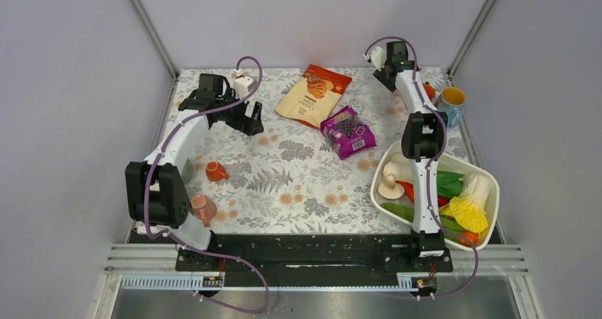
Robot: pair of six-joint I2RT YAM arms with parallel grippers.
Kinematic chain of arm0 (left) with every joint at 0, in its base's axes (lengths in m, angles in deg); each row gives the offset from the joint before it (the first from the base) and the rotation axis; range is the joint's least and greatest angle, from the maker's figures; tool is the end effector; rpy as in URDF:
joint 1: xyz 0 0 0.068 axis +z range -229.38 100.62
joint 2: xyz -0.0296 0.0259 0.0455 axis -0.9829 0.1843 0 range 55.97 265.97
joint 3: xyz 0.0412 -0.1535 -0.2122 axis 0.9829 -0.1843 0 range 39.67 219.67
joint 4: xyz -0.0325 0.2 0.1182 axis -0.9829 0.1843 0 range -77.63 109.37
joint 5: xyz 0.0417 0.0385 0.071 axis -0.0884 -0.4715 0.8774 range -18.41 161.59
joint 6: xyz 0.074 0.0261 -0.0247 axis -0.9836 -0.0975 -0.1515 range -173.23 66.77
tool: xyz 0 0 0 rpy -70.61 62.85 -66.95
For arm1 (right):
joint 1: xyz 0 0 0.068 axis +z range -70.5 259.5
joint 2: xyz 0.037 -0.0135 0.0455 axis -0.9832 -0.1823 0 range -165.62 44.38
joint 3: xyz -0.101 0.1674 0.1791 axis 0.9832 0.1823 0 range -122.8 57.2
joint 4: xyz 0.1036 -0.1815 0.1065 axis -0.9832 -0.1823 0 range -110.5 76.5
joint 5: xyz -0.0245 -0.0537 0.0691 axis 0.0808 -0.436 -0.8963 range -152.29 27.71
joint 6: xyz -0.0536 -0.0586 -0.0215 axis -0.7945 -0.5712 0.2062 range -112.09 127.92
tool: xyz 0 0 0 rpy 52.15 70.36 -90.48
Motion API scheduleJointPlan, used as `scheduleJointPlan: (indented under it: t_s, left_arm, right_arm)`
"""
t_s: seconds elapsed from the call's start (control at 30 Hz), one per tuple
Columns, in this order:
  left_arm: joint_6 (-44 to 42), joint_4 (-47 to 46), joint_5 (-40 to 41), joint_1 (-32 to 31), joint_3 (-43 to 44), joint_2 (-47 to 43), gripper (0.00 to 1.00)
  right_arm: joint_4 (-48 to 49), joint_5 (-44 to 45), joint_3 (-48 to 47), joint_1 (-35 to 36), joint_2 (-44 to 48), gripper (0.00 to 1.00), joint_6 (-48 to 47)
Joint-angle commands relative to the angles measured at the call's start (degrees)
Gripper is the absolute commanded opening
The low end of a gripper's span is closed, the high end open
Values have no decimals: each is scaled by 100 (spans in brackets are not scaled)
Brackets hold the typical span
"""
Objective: Turn the mug right side up
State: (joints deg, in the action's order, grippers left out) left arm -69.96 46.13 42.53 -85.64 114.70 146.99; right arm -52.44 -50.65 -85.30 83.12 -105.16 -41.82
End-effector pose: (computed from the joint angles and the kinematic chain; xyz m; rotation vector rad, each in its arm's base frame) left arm 0.3312 -0.0713 0.2633 0.6872 2.2592 -0.5282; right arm 0.5625 0.0212 0.1728 -1.0061 2.2260 -0.6152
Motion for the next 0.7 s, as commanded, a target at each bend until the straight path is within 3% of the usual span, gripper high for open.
scheduleJointPlan:
  t_s: [0.0,0.47,0.67]
  left_arm:
    - [-95,-106,53,55,261,12,99]
    - [-91,-106,-78,55,237,-12,99]
    - [-203,-107,14,64,205,-91,99]
  right_arm:
    - [297,192,-126,-65,-3,61,-158]
    - [160,14,111,44,814,99,197]
    - [270,474,330,134,1106,99,26]
